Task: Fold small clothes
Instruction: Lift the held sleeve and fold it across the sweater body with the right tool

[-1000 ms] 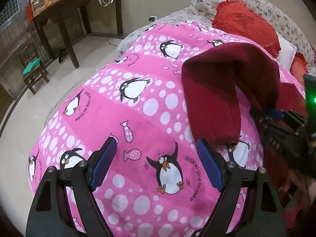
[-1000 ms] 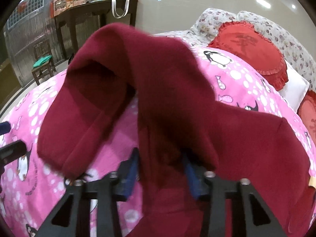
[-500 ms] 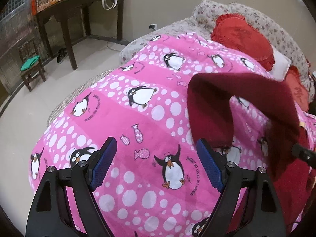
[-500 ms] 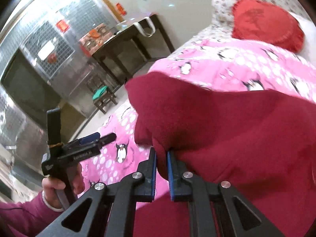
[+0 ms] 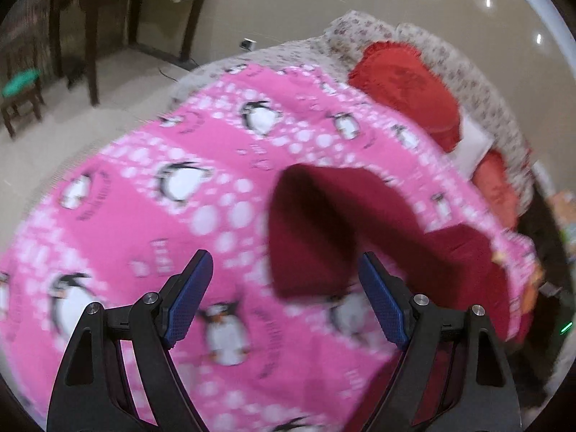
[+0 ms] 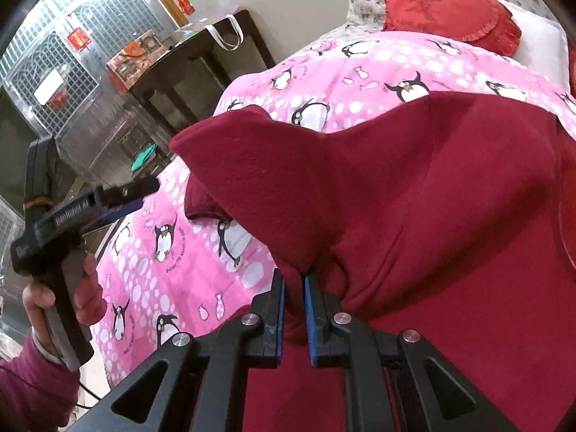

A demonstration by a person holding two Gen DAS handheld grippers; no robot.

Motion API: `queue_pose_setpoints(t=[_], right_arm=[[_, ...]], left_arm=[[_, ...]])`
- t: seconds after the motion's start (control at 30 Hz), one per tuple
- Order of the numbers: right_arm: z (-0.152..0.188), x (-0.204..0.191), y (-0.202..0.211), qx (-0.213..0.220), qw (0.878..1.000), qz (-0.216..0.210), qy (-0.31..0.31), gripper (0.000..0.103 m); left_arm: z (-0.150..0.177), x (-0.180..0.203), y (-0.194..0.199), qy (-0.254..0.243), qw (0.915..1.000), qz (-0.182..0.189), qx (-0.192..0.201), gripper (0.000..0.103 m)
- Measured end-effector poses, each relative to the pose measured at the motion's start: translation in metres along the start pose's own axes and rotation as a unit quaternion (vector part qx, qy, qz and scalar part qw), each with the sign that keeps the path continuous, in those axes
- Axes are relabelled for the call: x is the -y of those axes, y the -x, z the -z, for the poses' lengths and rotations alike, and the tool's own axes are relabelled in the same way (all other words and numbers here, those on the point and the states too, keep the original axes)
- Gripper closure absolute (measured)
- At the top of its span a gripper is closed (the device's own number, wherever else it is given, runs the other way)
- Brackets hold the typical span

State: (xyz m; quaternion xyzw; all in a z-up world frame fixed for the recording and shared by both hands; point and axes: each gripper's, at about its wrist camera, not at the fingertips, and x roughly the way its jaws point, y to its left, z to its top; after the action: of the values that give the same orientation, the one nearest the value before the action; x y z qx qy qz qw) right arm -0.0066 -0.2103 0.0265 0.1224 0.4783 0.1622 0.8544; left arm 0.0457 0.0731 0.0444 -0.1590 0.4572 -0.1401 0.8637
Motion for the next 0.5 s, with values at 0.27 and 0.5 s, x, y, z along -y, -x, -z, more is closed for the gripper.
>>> queue_pose_setpoints(t=[0.27,0.5], right_arm=[[-0.001,0.008,-0.009,0.0,1.0,-0.01,-0.013,0.094],[0.001,0.007,-0.011,0.001,1.0,-0.009,-0.009,0.094]], left_arm=[[-0.02,0.005,-0.023,0.095,0.9935,0.062,0.003,0.02],[-0.036,0.006,-0.052,0.127,0.9909,0.043,-0.004,0.02]])
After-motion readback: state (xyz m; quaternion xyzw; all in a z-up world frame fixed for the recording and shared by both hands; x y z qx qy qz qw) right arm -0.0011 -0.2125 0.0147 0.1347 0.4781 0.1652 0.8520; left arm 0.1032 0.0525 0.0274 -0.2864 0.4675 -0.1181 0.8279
